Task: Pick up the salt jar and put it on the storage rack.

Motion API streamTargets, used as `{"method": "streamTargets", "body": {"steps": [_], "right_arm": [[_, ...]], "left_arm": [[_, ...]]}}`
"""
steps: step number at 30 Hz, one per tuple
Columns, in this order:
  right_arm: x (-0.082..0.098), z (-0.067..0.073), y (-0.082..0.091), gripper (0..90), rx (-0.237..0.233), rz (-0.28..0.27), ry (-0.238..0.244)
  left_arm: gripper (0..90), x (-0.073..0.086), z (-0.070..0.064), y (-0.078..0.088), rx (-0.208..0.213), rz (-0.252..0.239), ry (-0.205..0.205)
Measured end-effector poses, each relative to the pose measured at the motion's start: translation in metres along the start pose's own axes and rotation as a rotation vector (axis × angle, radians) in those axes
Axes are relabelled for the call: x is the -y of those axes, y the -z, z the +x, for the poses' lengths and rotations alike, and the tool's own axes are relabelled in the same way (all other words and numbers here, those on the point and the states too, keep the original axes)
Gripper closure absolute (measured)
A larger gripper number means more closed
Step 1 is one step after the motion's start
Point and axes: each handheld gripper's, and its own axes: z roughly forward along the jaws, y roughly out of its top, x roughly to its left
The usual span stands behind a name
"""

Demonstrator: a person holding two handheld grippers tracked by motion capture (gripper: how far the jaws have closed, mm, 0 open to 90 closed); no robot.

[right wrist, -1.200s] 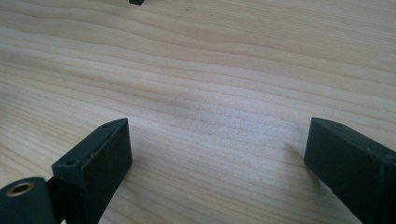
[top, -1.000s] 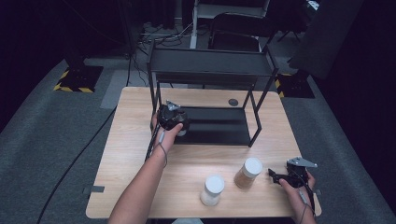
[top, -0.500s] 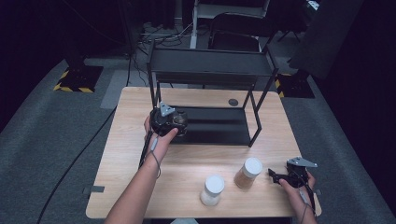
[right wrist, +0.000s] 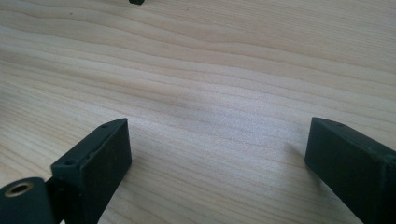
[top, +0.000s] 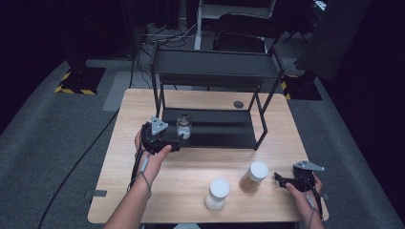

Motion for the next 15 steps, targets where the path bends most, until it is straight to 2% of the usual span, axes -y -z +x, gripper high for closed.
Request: {"method": "streamTargets", "body": {"steps": [6, 15], "right_arm": [[0.000, 0.000, 0.000, 7.1, 0.000, 0.000, 0.000], [0.000, 0.000, 0.000, 7.1, 0.000, 0.000, 0.000]], "left_arm": [[6.3, 0.005, 0.002, 0.017, 0.008, -0.002, -0.011], [6.3, 0.020, 0.002, 0.032, 0.009, 0.007, -0.015]]}}
